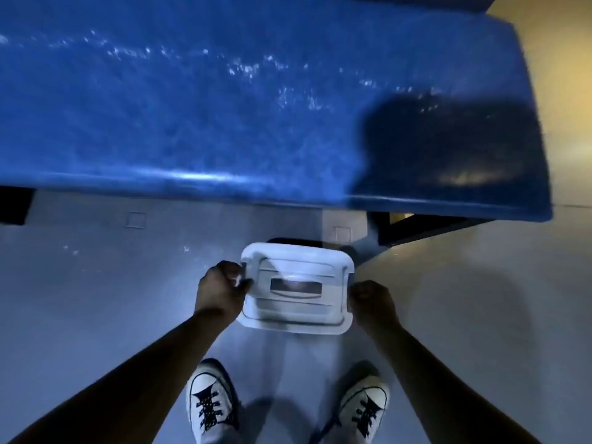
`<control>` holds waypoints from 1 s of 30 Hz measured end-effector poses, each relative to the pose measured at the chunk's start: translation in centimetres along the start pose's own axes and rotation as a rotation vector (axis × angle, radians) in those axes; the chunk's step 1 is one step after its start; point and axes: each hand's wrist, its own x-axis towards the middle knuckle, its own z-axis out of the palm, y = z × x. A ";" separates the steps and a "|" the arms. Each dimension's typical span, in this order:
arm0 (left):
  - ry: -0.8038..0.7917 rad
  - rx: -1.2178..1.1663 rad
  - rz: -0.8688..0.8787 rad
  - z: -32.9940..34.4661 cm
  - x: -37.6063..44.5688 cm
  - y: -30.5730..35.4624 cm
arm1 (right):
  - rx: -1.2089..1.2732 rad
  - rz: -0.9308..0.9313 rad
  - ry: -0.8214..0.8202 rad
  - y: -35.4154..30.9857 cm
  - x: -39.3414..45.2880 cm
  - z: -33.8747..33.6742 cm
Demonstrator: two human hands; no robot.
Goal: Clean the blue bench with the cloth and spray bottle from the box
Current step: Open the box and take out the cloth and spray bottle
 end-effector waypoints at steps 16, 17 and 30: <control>0.251 -0.108 -0.136 6.9 5.7 -5.3 | -0.231 -0.158 0.268 5.9 8.7 4.6; 0.247 -0.132 -0.159 6.9 5.9 -5.5 | -0.220 -0.142 0.226 5.8 8.6 4.4; 0.300 0.044 -0.175 6.9 6.4 -4.9 | -0.019 -0.121 0.327 7.0 7.2 3.8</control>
